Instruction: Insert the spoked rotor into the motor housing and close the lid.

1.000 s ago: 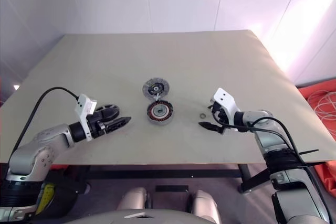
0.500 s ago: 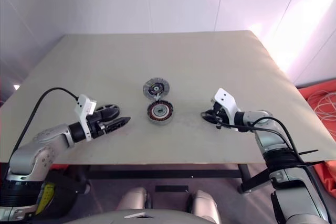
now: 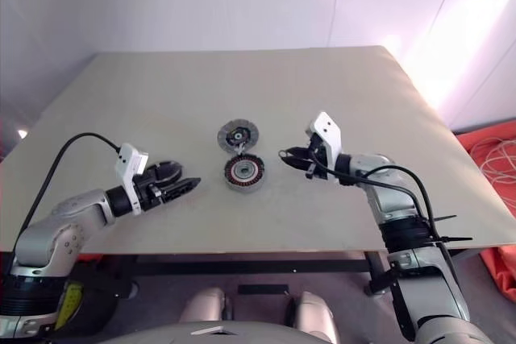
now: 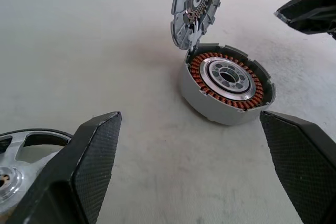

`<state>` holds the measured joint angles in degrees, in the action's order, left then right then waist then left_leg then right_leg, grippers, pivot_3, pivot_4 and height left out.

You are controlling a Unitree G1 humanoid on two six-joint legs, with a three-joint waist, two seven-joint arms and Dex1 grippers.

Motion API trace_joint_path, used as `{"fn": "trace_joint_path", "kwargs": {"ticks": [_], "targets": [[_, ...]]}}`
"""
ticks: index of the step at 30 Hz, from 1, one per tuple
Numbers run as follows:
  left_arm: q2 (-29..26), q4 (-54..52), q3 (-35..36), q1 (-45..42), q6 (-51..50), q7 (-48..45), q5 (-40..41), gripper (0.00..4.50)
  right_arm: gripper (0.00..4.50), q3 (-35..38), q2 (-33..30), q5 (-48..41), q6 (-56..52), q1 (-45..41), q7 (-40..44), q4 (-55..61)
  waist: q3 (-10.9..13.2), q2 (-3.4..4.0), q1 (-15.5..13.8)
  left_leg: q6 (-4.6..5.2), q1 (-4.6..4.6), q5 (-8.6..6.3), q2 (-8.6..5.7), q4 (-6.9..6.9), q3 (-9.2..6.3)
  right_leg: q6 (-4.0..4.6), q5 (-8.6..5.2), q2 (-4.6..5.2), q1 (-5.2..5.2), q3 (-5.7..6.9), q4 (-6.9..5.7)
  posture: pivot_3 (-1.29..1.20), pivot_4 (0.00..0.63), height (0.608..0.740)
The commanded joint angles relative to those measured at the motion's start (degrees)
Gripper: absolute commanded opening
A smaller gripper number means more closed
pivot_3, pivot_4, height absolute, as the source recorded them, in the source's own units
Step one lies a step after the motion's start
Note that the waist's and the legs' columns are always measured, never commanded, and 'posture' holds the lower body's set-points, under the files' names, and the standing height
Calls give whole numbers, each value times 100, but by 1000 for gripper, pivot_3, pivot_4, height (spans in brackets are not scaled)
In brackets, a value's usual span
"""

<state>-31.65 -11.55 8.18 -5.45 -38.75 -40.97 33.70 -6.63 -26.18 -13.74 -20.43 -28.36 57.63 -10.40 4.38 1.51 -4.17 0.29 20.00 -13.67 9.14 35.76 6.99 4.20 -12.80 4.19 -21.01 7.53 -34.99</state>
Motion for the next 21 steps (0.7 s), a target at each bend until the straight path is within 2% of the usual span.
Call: {"fn": "trace_joint_path", "kwargs": {"ticks": [1, 6, 12, 21], "targets": [[1, -52, 139, -140, -145, 92, 122, 4500, 715, -263, 177, -24, -180, -176, 7, 274, -5, -8, -3, -1, 0, 0, 0, 0, 0, 0, 0, 0, 0, 0, 0, 0, 0, 740], [-28, -96, 127, -150, -188, 143, 70, 4500, 715, -783, 547, 315, -140, -357, -105, 69, -5, -8, 15, -3, 5, 1, 1, 0, 1, 1, 1, 0, -3, -2, -1, 0, 0, 740], [-26, -213, 122, -87, -207, 195, 53, 4500, 715, -969, 953, 631, -146, -743, -446, -572, -5, -9, 19, -9, -1, 3, 0, -1, 1, 1, 0, 0, -3, -5, -2, 0, 0, 740], [-45, -334, 143, -9, -212, 272, 65, 4500, 715, -1062, 964, 884, 18, -833, -454, -959, -4, -10, 21, -29, 4, 14, -1, -4, 0, 5, 3, 0, -11, -6, -2, 0, 0, 740]]}}
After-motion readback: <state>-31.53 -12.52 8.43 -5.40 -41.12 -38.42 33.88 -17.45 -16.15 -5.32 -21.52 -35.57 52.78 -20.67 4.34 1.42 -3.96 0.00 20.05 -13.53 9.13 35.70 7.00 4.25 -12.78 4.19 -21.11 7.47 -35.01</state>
